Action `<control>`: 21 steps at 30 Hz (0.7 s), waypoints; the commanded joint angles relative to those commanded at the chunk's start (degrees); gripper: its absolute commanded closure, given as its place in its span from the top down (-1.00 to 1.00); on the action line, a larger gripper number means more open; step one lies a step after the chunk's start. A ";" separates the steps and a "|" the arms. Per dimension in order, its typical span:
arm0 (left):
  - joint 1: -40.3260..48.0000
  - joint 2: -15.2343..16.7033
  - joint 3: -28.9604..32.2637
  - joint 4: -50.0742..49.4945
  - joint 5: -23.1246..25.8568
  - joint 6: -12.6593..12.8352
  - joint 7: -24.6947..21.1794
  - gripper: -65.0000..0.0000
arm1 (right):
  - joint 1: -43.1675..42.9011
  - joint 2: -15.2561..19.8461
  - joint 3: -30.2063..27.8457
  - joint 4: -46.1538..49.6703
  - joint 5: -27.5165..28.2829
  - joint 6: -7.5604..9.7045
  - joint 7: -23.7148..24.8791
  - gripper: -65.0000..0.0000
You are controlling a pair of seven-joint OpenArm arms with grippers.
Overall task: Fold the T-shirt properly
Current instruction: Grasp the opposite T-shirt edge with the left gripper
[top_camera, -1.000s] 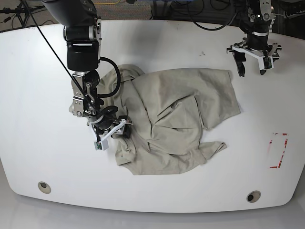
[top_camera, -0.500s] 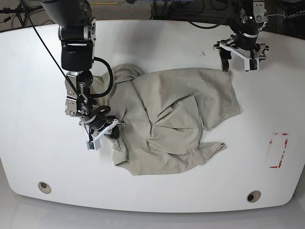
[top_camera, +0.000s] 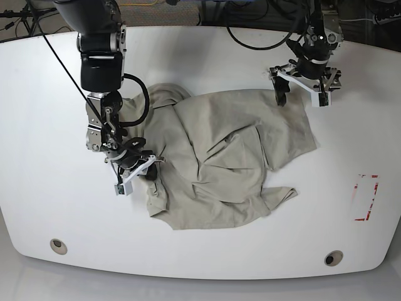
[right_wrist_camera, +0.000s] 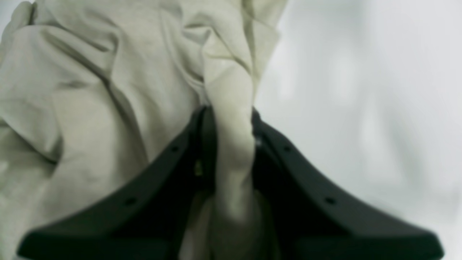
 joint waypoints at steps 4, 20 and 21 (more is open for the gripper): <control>-1.14 -0.09 0.70 -2.64 0.00 0.00 0.00 0.73 | -1.05 0.00 0.00 2.29 0.00 -0.09 0.00 -0.72; -2.99 0.09 8.62 -6.95 -0.18 0.00 0.00 0.72 | -2.90 1.05 0.09 4.92 0.53 -0.09 -0.09 -0.72; -3.60 0.09 8.70 -7.38 -0.18 0.00 0.00 0.71 | -3.52 1.05 0.09 5.71 0.53 -0.09 -0.09 -0.72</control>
